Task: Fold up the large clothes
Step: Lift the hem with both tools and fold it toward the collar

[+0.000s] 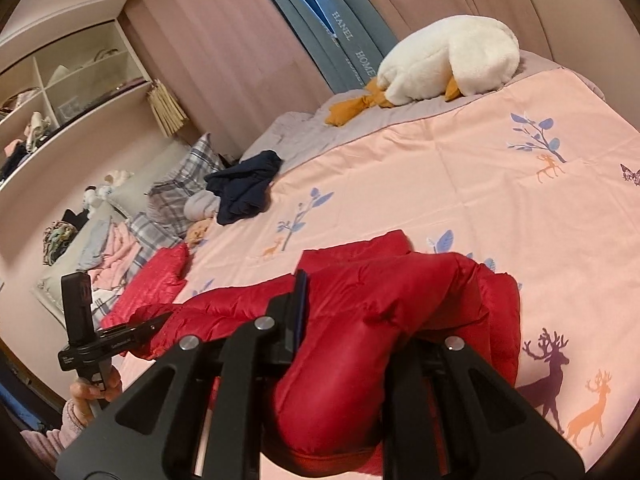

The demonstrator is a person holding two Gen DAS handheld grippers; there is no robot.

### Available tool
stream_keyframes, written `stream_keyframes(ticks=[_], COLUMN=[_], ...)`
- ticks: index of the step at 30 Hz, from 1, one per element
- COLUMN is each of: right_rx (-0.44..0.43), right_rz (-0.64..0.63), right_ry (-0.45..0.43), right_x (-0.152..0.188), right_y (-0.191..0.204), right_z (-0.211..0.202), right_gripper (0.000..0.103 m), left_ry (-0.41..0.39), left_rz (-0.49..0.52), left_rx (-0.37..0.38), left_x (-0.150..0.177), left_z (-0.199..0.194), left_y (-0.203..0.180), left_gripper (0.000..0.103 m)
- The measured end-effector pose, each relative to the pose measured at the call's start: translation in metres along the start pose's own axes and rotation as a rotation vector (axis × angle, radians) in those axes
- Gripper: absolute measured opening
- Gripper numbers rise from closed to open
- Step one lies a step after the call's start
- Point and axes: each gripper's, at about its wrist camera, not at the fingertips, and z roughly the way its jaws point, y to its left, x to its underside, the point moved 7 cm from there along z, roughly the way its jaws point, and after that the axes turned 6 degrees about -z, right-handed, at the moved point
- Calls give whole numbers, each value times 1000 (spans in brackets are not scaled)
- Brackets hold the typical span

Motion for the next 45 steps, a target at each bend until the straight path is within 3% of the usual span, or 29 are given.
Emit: stream_keyframes(ticks=[28,45], right_rx=[88,108], right_rz=[33,49], right_ry=[83,121], right_x=[-14,-11], right_y=[-40,-58], right_z=[77,100], right_gripper=[15,16], left_ry=[50,77], left_rz=[-14,-11], left_rx=[-81,-112], left_x=[-29,-36], left_z=[61,90], left_y=[8,10], left_gripper=[17,18])
